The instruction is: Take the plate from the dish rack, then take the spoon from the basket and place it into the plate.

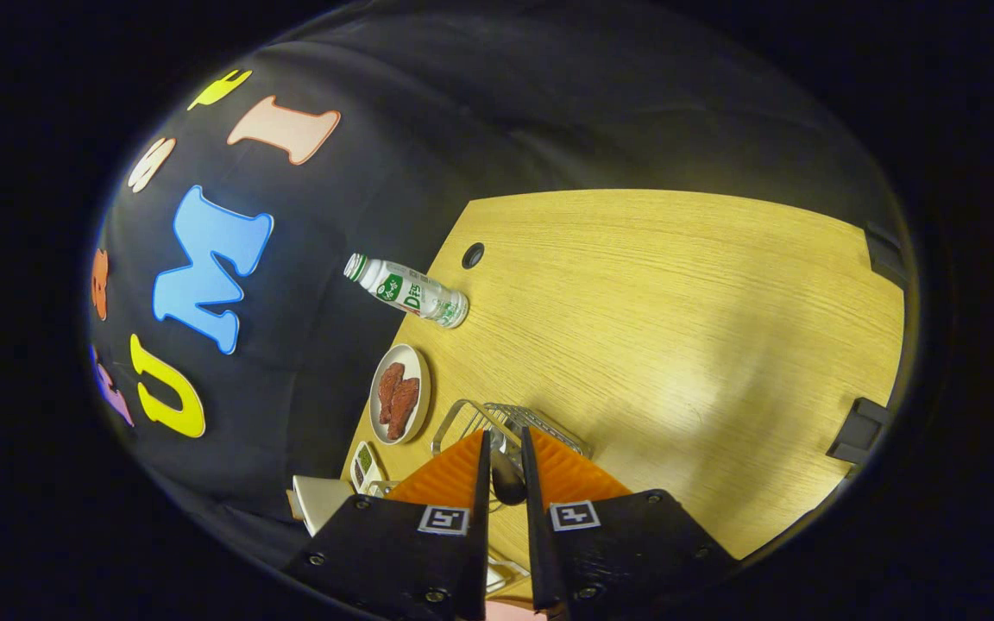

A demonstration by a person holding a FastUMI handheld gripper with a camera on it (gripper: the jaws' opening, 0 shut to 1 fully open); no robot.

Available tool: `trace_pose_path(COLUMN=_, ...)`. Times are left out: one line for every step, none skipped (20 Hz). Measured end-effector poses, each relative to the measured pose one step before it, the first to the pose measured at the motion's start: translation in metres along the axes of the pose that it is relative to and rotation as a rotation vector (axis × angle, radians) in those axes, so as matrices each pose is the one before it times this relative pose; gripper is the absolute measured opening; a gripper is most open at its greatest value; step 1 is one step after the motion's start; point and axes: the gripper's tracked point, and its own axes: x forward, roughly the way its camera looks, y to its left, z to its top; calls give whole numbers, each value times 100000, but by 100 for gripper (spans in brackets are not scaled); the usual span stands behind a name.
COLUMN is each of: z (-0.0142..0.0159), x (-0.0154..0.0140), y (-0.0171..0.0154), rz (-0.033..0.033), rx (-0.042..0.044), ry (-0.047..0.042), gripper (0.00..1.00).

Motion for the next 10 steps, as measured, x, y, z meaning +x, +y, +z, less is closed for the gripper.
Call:
trace_pose_path(z=242, x=-266, y=3, rz=-1236, rx=-1545, ry=216, gripper=20)
trace_pose_path(z=335, x=-217, y=220, rz=-176, rx=-969, ry=-420, gripper=20)
trace_pose_path(z=241, x=-298, y=227, rz=60, rx=-419, ry=127, gripper=20)
trace_pose_path(z=-103, x=-21, y=97, rz=394, rx=22, ry=519, gripper=20)
trace_pose_path(z=32, x=2, y=167, rz=611, rx=759, ry=118, gripper=20)
trace_pose_path(z=-99, x=233, y=-112, rz=-304, rx=804, ry=-27, gripper=20)
trace_pose_path(z=-394, x=1606, y=-291, rz=-80, rx=3039, ry=-383, gripper=20)
trace_pose_path(z=626, x=-1468, y=-93, rz=-1087, rx=3087, ry=-514, gripper=11)
trace_pose_path(z=-63, x=170, y=-102, rz=-168, rx=2181, ry=463, gripper=11)
trace_pose_path(z=-73, x=-185, y=-299, rz=237, rx=976, ry=992, gripper=10)
